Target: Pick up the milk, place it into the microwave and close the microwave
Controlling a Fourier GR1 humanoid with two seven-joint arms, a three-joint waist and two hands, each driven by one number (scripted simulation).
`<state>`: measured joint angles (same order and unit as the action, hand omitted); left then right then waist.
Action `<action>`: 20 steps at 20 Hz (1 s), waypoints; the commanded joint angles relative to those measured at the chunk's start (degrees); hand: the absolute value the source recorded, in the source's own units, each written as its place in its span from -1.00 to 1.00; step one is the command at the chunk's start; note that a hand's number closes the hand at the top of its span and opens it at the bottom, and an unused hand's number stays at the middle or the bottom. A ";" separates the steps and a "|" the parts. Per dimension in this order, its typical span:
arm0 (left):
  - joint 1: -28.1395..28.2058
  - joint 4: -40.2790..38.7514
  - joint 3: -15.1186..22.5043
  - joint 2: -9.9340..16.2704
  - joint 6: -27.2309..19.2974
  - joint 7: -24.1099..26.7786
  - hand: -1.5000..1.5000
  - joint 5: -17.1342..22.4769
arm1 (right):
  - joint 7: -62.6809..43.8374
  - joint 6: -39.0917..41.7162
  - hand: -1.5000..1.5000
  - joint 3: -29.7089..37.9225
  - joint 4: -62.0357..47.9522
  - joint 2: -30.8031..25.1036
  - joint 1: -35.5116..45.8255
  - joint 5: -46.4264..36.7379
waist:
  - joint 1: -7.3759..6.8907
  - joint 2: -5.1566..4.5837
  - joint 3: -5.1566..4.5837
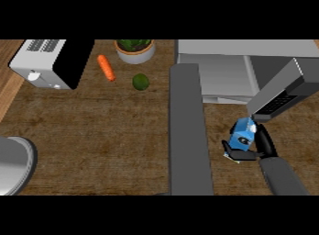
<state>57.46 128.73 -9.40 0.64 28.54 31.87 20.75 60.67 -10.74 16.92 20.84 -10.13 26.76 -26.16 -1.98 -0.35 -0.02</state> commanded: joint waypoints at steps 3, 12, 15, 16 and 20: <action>-1.47 -0.37 -2.61 0.57 0.05 -2.18 -1.00 2.98 | 6.05 3.72 1.00 0.34 -1.25 0.53 3.55 1.43 | 0.53 0.02 0.15; 1.41 -3.62 -3.29 -0.61 3.34 2.01 -1.00 -0.45 | -1.89 4.19 1.00 -4.69 13.12 4.56 2.40 1.56 | 1.62 0.80 -0.03; -2.71 -5.75 -6.44 0.04 3.06 0.05 -1.00 2.13 | -10.07 -0.08 1.00 -5.19 16.81 4.39 3.76 0.43 | 1.85 0.62 -0.03; -2.92 -5.16 -7.22 0.51 3.65 -0.35 -1.00 3.86 | -10.46 -3.43 1.00 -5.05 14.90 7.14 5.87 0.17 | 1.36 0.44 0.01; -7.48 -6.95 -8.09 1.14 1.17 -4.81 -1.00 3.54 | -20.28 -1.02 1.00 -6.97 20.71 7.85 8.05 0.09 | 1.91 0.51 -0.01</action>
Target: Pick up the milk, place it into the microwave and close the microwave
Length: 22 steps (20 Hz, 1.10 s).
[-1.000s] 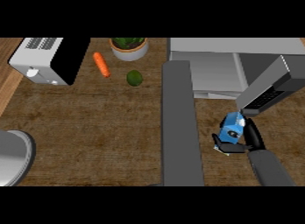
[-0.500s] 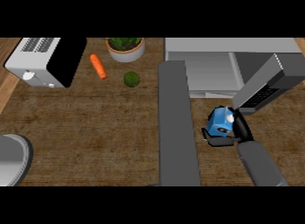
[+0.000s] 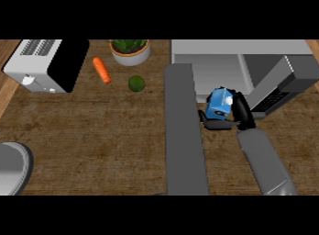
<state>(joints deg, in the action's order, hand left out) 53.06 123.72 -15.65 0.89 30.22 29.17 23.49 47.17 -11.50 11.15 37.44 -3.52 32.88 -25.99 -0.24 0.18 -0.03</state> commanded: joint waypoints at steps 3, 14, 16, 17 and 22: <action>-4.23 -1.72 -3.23 1.37 -0.29 -3.40 -1.00 2.55 | -9.07 1.36 1.00 0.44 -1.63 -2.06 8.66 0.19 | -0.54 -0.29 0.04; -9.72 -5.29 -4.04 3.71 0.82 -6.13 -1.00 3.15 | -11.14 -12.26 1.00 4.38 -19.98 -5.06 21.44 -2.95 | -3.55 -1.88 0.14; -8.40 -4.52 -3.88 3.23 1.44 -5.68 -1.00 2.20 | -15.37 -14.19 1.00 4.00 -22.35 -7.20 23.53 -4.56 | -4.28 -1.91 0.14; -10.96 -5.89 -4.59 4.24 0.50 -6.41 -1.00 2.94 | -13.95 -13.60 1.00 5.86 -22.78 -8.14 23.32 -2.74 | -4.20 -2.26 0.18; -12.50 -6.10 -2.98 3.64 0.71 -6.22 -1.00 1.04 | -14.28 -22.41 -1.00 10.34 -23.21 -6.76 24.17 0.44 | -5.68 -2.98 0.30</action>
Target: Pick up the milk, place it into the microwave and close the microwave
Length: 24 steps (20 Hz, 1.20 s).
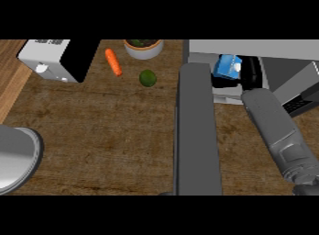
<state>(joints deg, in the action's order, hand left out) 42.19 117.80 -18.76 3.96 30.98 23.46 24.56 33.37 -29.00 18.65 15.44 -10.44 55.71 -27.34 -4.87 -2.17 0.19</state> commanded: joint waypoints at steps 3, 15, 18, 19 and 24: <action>-3.86 -2.05 -0.64 1.85 -0.68 -1.38 -1.00 -0.58 | 2.11 -7.29 -1.00 2.65 -2.36 -0.17 0.61 0.99 | -1.13 -0.91 0.08; -5.48 -3.68 1.16 2.17 1.92 0.85 -1.00 -5.36 | 3.03 -1.89 -1.00 2.00 -7.36 -1.79 2.51 -0.37 | -1.55 -0.51 0.09; -6.26 -4.03 1.72 1.87 2.55 1.57 -1.00 -5.18 | 6.38 3.24 -1.00 3.29 -7.05 -2.34 1.90 1.23 | -1.47 -0.60 0.13; -7.42 -3.29 3.14 1.14 1.44 0.58 -1.00 -6.58 | 6.44 2.93 -1.00 2.99 -7.24 -0.74 2.58 0.98 | -1.00 -0.45 0.11; -8.06 -3.23 6.52 -0.73 1.08 -0.91 -1.00 -8.37 | 10.42 8.05 -1.00 5.19 -7.29 -0.04 1.10 3.54 | 0.17 -0.07 0.07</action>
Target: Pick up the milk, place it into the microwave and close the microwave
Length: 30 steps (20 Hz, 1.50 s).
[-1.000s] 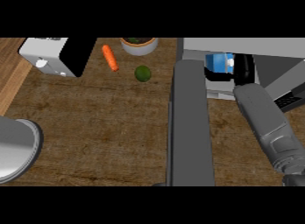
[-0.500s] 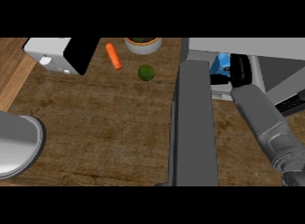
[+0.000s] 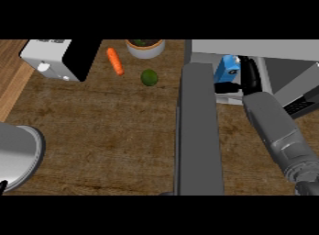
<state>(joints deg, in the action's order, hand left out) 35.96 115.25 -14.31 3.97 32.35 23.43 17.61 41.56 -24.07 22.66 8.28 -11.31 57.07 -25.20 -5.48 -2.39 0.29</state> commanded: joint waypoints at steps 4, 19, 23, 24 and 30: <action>-0.75 1.55 5.36 -3.18 -1.04 -1.68 -1.00 -4.37 | 6.74 9.66 -1.00 3.05 0.15 -0.93 -3.42 3.73 | 2.12 0.81 -0.05; -2.46 4.22 20.52 -3.96 -7.42 -3.45 -1.00 -14.95 | 14.18 20.66 -1.00 1.63 5.36 2.64 -14.77 7.03 | 5.38 2.41 -0.27; -4.68 2.57 19.99 -3.96 -6.66 -5.28 -1.00 -15.21 | 11.59 21.10 -1.00 -0.95 11.27 6.94 -19.90 7.48 | 6.69 3.00 -0.38; -6.03 -0.11 17.77 -3.31 -5.30 -4.52 -1.00 -14.11 | 12.12 23.21 -1.00 -1.31 12.63 5.21 -22.30 7.52 | 7.28 3.14 -0.42; -11.32 -2.23 27.93 -3.96 -9.47 -10.95 1.00 -19.52 | 14.79 29.79 -1.00 -3.80 20.35 7.35 -32.59 8.89 | 8.14 3.12 -0.42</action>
<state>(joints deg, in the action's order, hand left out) 28.29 116.53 9.91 0.06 24.31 14.37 1.02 54.18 1.79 20.36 24.06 -4.75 30.86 -16.97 1.93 0.67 -0.09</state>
